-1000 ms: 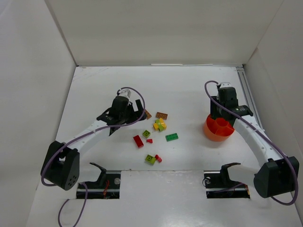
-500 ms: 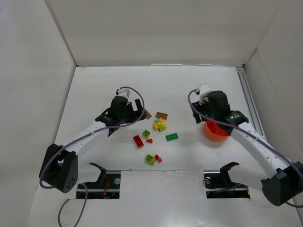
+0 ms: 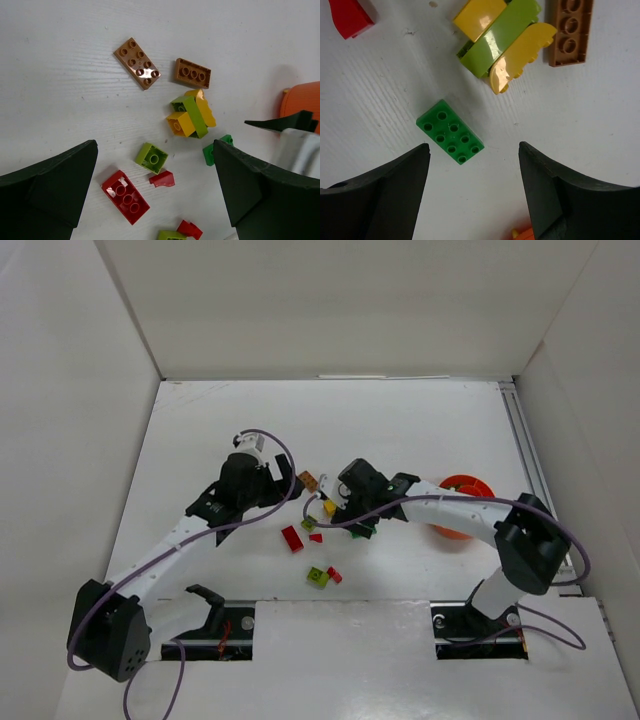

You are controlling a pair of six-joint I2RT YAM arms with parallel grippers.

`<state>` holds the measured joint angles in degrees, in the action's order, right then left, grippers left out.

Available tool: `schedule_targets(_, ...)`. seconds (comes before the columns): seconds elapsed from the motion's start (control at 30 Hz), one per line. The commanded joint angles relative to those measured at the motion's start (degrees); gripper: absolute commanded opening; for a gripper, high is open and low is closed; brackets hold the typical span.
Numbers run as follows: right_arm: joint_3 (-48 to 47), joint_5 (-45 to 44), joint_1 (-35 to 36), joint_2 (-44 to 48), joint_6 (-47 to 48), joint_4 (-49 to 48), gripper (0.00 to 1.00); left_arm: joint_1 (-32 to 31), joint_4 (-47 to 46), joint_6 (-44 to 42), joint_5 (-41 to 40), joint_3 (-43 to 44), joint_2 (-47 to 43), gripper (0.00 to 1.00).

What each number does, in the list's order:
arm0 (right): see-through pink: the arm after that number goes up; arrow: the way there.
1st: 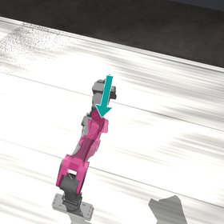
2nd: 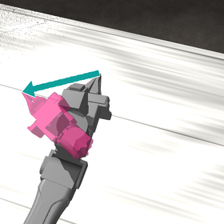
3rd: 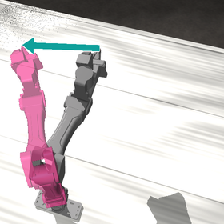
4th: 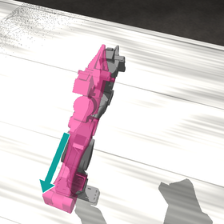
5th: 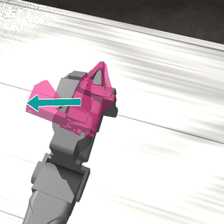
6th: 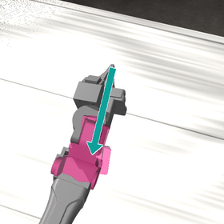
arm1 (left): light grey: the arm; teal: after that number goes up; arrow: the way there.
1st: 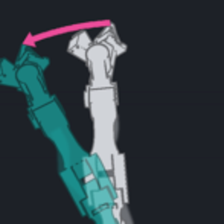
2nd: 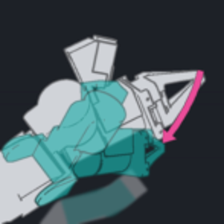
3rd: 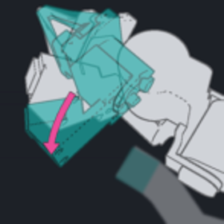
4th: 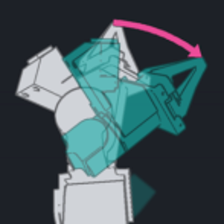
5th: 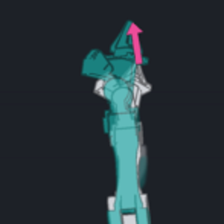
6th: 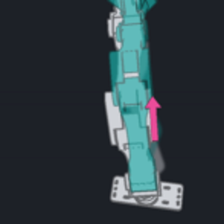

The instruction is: Sort the legos into containers by color

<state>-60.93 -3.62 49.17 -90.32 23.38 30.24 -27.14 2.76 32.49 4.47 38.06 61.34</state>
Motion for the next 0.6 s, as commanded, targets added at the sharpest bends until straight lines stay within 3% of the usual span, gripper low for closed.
schedule_targets(0.0,-3.40,-2.01,0.93,-2.13,5.80,2.28,0.76,0.24,-1.09,0.38,-0.60,-1.06,-2.19,1.00)
schedule_targets(0.13,-4.72,1.59,0.93,-5.56,8.26,5.18,0.76,0.24,-1.62,-0.15,-0.60,-1.59,-2.72,1.00)
schedule_targets(0.37,-5.34,-0.95,1.46,-10.66,10.10,6.06,0.76,0.24,-1.62,-0.67,-1.13,-1.06,-0.09,1.00)
schedule_targets(0.57,-4.82,0.36,1.46,-11.89,11.34,4.74,0.70,0.24,-0.57,-0.67,-2.27,0.17,1.15,1.00)
